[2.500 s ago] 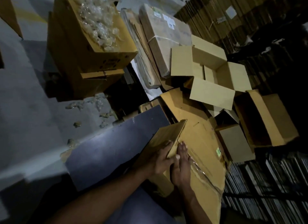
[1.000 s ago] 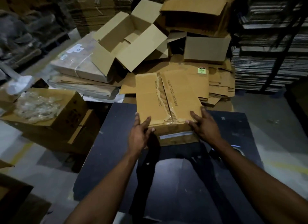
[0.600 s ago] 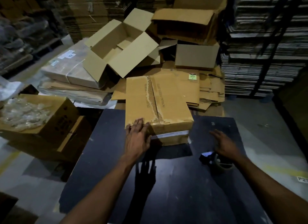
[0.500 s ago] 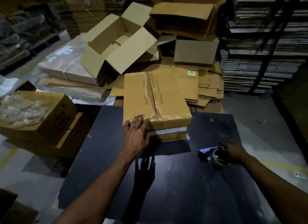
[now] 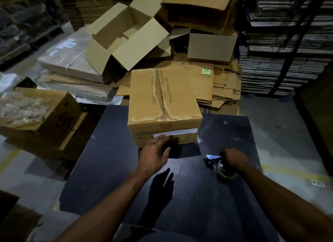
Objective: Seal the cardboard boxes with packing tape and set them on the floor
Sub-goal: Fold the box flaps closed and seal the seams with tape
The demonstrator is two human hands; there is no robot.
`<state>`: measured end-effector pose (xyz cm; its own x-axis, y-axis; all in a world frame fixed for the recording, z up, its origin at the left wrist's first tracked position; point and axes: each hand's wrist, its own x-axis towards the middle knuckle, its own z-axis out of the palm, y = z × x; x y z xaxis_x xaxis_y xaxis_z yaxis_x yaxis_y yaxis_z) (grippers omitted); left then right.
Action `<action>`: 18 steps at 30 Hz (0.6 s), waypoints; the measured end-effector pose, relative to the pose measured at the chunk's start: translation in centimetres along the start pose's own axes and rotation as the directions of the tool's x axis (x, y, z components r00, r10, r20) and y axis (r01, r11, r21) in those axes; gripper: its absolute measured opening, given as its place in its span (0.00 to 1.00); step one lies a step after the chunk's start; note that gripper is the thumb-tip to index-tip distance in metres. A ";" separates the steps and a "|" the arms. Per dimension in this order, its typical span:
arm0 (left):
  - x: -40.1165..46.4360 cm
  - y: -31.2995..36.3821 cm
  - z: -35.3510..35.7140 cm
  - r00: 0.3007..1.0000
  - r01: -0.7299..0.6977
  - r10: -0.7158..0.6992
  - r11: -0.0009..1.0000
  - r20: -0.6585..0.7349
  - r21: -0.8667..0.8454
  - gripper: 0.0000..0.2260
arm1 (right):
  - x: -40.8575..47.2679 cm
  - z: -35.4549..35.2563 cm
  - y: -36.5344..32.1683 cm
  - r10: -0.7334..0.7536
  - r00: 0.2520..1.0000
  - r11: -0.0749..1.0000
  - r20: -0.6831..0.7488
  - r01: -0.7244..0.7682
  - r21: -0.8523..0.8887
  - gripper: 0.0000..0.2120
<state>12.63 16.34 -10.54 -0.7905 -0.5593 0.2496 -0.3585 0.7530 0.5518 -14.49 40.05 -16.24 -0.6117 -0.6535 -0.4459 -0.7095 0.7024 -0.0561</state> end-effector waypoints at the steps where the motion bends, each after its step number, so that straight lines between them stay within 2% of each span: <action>1: -0.7 0.1 0.1 0.996 0.086 -0.085 0.995 0.039 -0.043 0.19 | -0.4 0.1 -0.4 -0.003 1.000 1.000 0.011 0.002 0.019 0.16; 3: -2.2 0.2 0.6 0.941 0.314 -0.291 0.941 0.173 -0.128 0.16 | -1.4 -0.5 -2.2 -0.055 0.998 0.995 0.013 0.054 0.086 0.17; 4: -2.9 0.2 0.8 0.884 0.441 -0.389 0.878 0.261 -0.187 0.15 | -2.0 -0.9 -3.4 -0.087 0.996 0.985 -0.014 0.088 0.145 0.17; 5: -3.7 0.3 1.0 0.811 0.566 -0.467 0.778 0.353 -0.271 0.17 | -2.5 -1.4 -4.5 -0.110 0.992 0.971 -0.059 0.120 0.208 0.15; 7: -5.2 1.0 1.6 0.620 0.785 -0.588 0.473 0.519 -0.401 0.25 | -3.7 -2.8 -6.9 -0.128 0.983 0.941 -0.129 0.162 0.297 0.08; 8: -5.7 1.5 1.6 0.529 0.846 -0.617 0.323 0.583 -0.425 0.27 | -4.2 -3.6 -8.1 -0.139 0.977 0.926 -0.164 0.187 0.327 0.08; 9: -6.0 1.8 1.3 0.469 0.872 -0.625 0.213 0.624 -0.441 0.28 | -4.7 -4.2 -9.3 -0.159 0.967 0.908 -0.199 0.222 0.356 0.08; 10: -6.1 2.1 0.9 0.438 0.877 -0.623 0.137 0.648 -0.461 0.30 | -5.3 -5.0 -10.6 -0.184 0.957 0.896 -0.223 0.257 0.362 0.08; 14: -5.1 3.2 -1.5 0.431 0.812 -0.594 -0.073 0.679 -0.579 0.36 | -7.0 -7.0 -14.5 -0.256 0.922 0.897 -0.289 0.338 0.283 0.12; 16: -4.4 3.2 -2.7 0.451 0.787 -0.583 -0.097 0.676 -0.609 0.37 | -7.6 -7.9 -16.2 -0.291 0.895 0.902 -0.337 0.374 0.216 0.13; 18: -3.9 2.7 -3.8 0.480 0.755 -0.586 -0.104 0.653 -0.648 0.37 | -8.1 -8.5 -17.7 -0.381 0.849 0.900 -0.367 0.432 0.066 0.14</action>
<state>16.65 19.27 -7.04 -0.4934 -0.4835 -0.7230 -0.2376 -0.7247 0.6468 0.06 30.51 -4.08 -0.3775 -0.9255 -0.0296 -0.8794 0.3683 -0.3016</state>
